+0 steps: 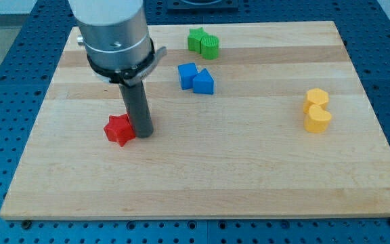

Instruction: Separate the yellow blocks on the board

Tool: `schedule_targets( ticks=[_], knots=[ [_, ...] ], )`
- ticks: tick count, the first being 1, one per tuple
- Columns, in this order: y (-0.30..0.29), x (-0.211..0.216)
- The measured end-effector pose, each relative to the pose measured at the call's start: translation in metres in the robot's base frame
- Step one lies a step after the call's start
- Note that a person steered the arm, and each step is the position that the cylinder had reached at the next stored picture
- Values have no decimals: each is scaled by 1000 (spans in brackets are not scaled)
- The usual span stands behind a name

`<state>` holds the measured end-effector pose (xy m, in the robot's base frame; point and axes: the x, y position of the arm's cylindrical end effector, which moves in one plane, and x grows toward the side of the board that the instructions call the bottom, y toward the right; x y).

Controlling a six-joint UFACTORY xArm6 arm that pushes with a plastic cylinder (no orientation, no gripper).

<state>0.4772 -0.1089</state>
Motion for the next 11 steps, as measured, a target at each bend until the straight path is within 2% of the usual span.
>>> schedule_targets(
  ticks=[1, 2, 4, 5, 6, 7, 8, 9, 10, 11],
  knots=[
    [2, 1],
    [54, 19],
    [215, 52],
    [297, 52],
    [331, 30],
    [311, -4],
    [253, -34],
    [231, -38],
    [266, -9],
    [325, 4]
  ],
)
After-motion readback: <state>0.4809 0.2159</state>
